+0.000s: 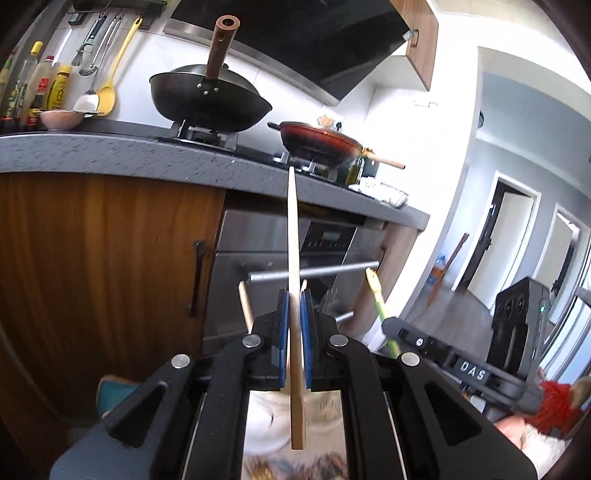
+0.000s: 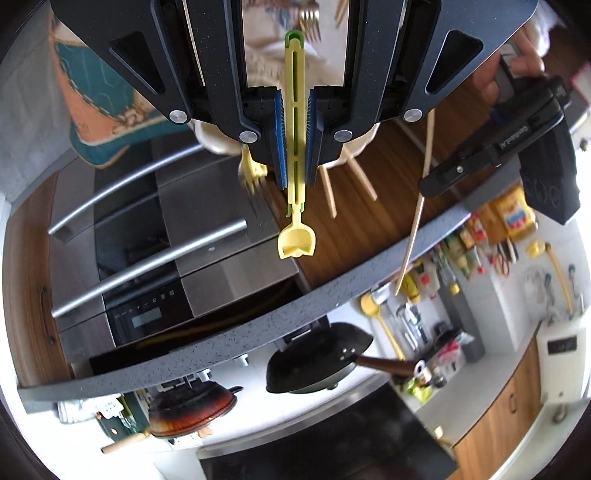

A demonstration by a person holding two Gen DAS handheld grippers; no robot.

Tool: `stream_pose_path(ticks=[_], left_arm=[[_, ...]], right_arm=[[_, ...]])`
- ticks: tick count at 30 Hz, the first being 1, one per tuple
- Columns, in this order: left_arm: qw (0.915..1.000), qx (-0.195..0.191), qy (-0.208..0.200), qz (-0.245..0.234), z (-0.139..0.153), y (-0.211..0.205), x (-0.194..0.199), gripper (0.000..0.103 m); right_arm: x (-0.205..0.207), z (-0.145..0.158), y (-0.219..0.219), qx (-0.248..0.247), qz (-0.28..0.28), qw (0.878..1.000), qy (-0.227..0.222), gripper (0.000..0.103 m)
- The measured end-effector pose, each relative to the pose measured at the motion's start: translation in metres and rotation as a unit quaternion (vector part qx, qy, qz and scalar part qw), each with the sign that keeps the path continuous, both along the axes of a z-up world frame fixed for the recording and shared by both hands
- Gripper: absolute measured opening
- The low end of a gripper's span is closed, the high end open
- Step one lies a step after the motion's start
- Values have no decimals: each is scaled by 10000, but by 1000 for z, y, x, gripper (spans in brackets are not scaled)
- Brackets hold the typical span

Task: Organize utensils
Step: 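Drop the chopstick into the larger pot while the right tool drops the yellow utensil in the smaller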

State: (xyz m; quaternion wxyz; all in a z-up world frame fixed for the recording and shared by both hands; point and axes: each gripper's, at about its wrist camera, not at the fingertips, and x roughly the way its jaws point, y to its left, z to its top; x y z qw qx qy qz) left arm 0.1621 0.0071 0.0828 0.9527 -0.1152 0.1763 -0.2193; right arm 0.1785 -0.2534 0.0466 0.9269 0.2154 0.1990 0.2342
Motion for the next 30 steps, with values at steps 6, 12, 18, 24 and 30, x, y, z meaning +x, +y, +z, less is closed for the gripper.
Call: stream_pose_path(ticks=[6, 12, 18, 24, 30], left_arm=[[9998, 76, -138, 140, -10, -14, 20, 6], [9996, -95, -102, 236, -25, -19, 36, 6], [9990, 125, -318, 283, -33, -29, 34, 6], [9991, 199, -232, 310, -43, -25, 30, 6], [9987, 314, -227, 320, -48, -16, 13, 6]], right_arm=[[18, -8, 0, 149, -200, 9996, -133, 10], [36, -27, -2, 88, -627, 9978, -185, 11], [44, -46, -6, 141, -787, 9968, -91, 11], [37, -53, -4, 31, -816, 9966, -75, 11], [19, -52, -6, -125, -811, 9965, -150, 11]])
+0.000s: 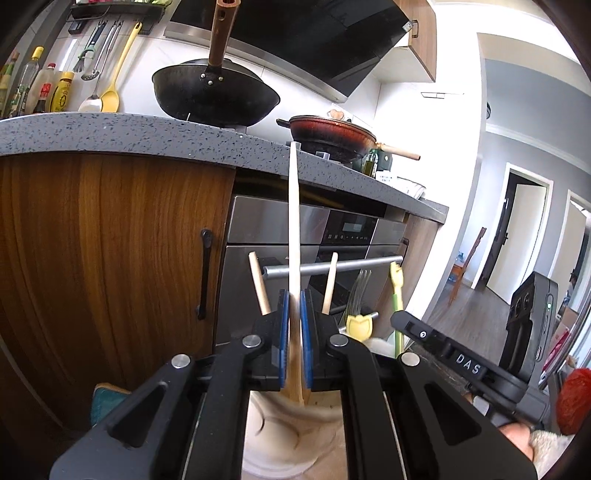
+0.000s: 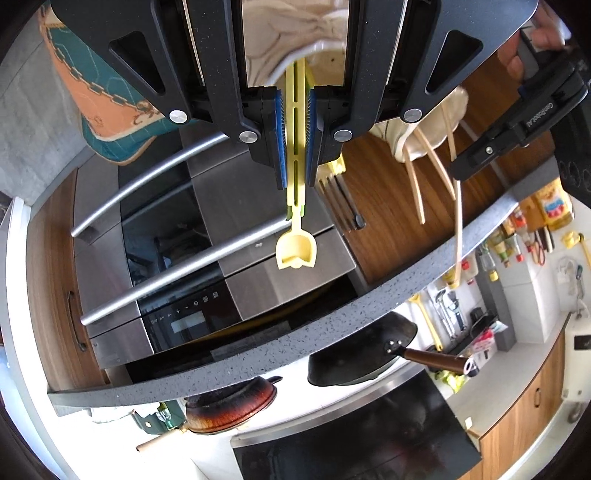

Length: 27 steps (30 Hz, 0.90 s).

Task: Organize utensils
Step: 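Drop the chopstick into the larger pot while the right tool drops the yellow utensil in the smaller, then withdraw both open tools back over the remaining utensils on the placemat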

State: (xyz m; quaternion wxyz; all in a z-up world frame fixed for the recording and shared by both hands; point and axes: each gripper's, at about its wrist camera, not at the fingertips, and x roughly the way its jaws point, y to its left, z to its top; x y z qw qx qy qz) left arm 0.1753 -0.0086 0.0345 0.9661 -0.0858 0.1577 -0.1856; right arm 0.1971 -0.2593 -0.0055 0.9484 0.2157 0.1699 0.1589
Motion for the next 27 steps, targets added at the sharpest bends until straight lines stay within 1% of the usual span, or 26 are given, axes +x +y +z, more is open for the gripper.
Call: stream_pose_path(ticks=[4, 7, 12, 15, 18, 21, 22, 23, 27], left_arm=[[9999, 120, -8, 6, -4, 3, -17, 6], [9996, 266, 74, 52, -9, 3, -24, 6], [9993, 237, 272, 114, -14, 9, -23, 6], [9992, 176, 337, 102, -13, 13, -24, 6], [9991, 231, 342, 103, -11, 13, -26, 7], [9990, 252, 371, 90, -10, 13, -27, 13], [9990, 246, 377, 76, -10, 13, -28, 18], [9989, 249, 381, 80, -9, 13, -29, 23], [9988, 315, 352, 101, -4, 13, -35, 26]], right_arm=[[-11, -4, 2, -136, -53, 9999, 38, 11], [-17, -9, 6, -364, -107, 9992, 81, 11], [-22, -11, 13, -658, -128, 9977, 123, 11], [-26, -7, 16, -779, -149, 9968, 66, 11], [-29, -4, 17, -858, -158, 9962, 30, 11], [-31, -3, 16, -896, -171, 9958, 36, 11], [-31, -3, 16, -893, -174, 9958, 46, 12], [-32, -2, 16, -887, -178, 9959, 54, 17], [-33, -1, 12, -858, -192, 9961, 104, 17]])
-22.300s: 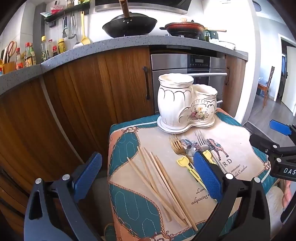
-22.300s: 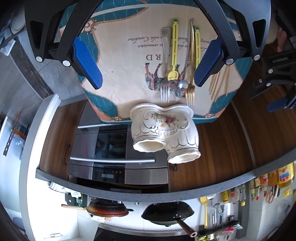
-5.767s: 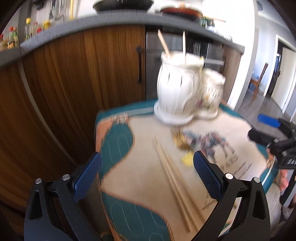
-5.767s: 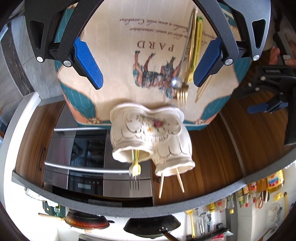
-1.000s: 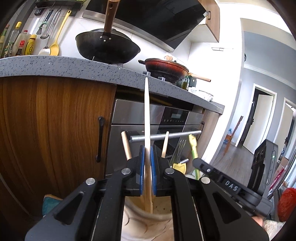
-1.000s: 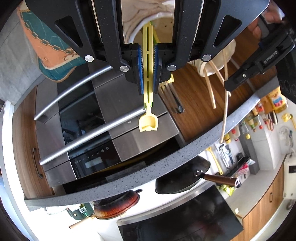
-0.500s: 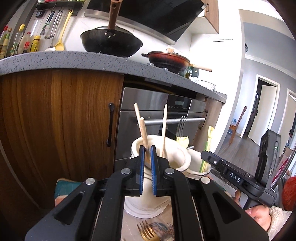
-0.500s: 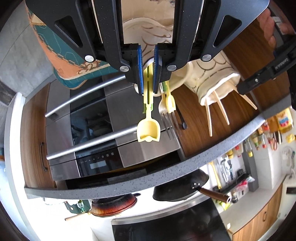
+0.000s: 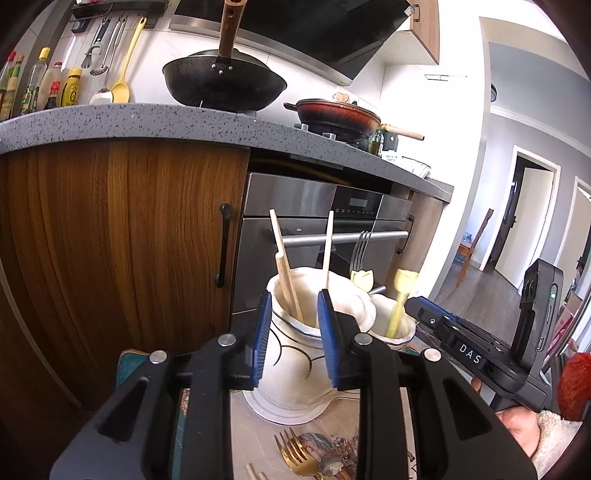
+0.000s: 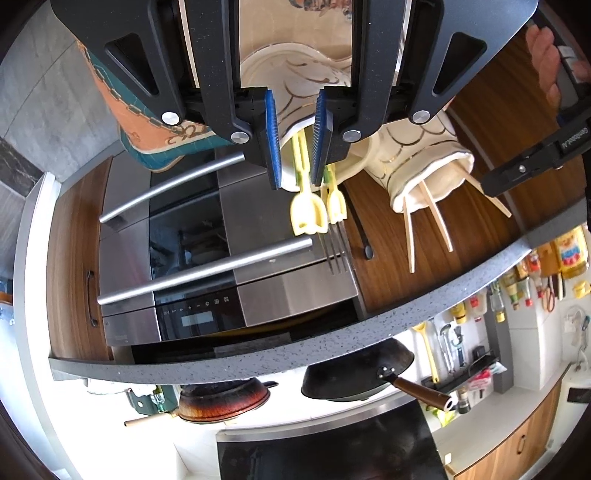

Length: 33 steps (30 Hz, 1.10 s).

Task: Organize utensils
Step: 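Withdraw both open tools back over the remaining utensils on the placemat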

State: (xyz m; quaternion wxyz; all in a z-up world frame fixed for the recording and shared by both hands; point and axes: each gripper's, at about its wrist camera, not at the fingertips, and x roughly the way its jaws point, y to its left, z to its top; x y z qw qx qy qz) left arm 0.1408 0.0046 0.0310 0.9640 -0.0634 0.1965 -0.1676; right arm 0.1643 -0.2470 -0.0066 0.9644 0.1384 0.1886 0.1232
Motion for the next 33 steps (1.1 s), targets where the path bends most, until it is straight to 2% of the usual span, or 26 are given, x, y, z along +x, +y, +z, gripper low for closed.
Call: stream_pose_path(ticks=[3, 4, 9, 12, 14, 15, 19, 26, 33], left_arm=[[9999, 80, -52, 89, 5, 2, -6, 32], [9999, 79, -86, 125, 6, 4, -9, 39], [9997, 3, -57, 233, 9, 15, -20, 56], [9995, 44, 42, 298, 9, 20, -26, 67], [9994, 62, 100, 314, 9, 23, -31, 80], [9994, 65, 116, 308, 9, 24, -33, 82], [9987, 267, 202, 391, 7, 28, -48, 97], [9946, 721, 557, 490, -7, 34, -68, 97], [9846, 997, 1300, 607, -43, 38, -78, 97]], right_arm=[[-4, 4, -4, 52, -29, 10000, 21, 21], [-7, 6, -5, 59, -40, 10000, 17, 24], [-21, 13, -11, 172, 46, 9998, 64, 65], [-30, 15, -14, 187, 123, 9997, 100, 79], [-37, 17, -13, 121, 152, 9997, 120, 88], [-40, 17, -12, 64, 174, 9997, 153, 94], [-52, 18, -7, -236, 218, 9992, 257, 96], [-76, 14, -1, -568, 338, 9966, 482, 97], [-95, 4, 5, -820, 503, 9927, 732, 98]])
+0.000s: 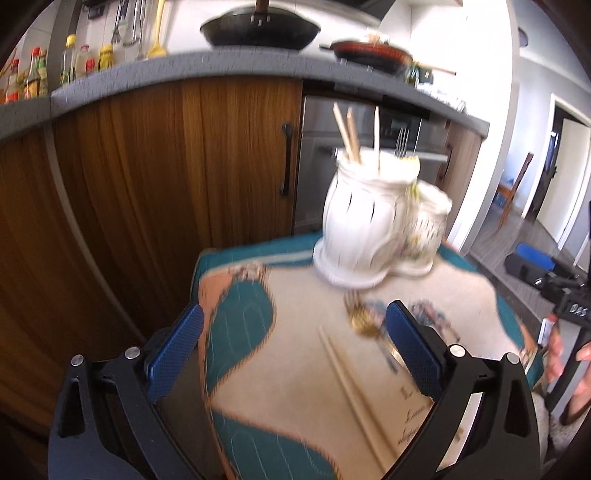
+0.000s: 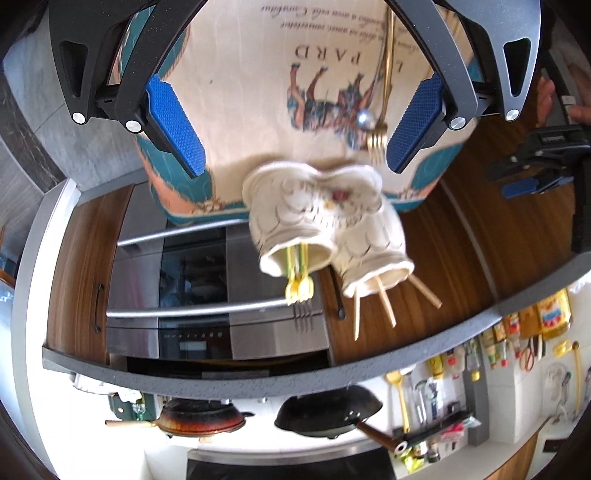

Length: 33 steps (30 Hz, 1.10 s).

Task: Organize utensils
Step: 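Withdraw both open tools back over the remaining utensils on the placemat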

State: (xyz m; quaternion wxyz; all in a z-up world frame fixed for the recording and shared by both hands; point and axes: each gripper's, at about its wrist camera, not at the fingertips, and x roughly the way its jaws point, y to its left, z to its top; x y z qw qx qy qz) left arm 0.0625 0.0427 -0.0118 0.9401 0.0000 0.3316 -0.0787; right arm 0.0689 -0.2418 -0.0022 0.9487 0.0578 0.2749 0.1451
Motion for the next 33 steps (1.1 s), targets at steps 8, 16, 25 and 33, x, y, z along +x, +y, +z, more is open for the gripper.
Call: stream_pose_path(ticks=[8, 16, 25, 33], left_arm=[[9952, 139, 963, -97, -44, -7, -3, 97], [9867, 442, 1517, -372, -64, -23, -8, 74], [9760, 762, 1843, -875, -72, -50, -13, 33], [9740, 740, 1908, -972, -74, -50, -10, 9]], right_arm=[[-9, -16, 5, -161, 120, 9994, 286, 98], [-12, -30, 11, -370, 226, 9978, 503, 98], [-10, -33, 19, -508, 370, 9964, 569, 98], [-12, -42, 52, -937, 1001, 9880, 710, 96]])
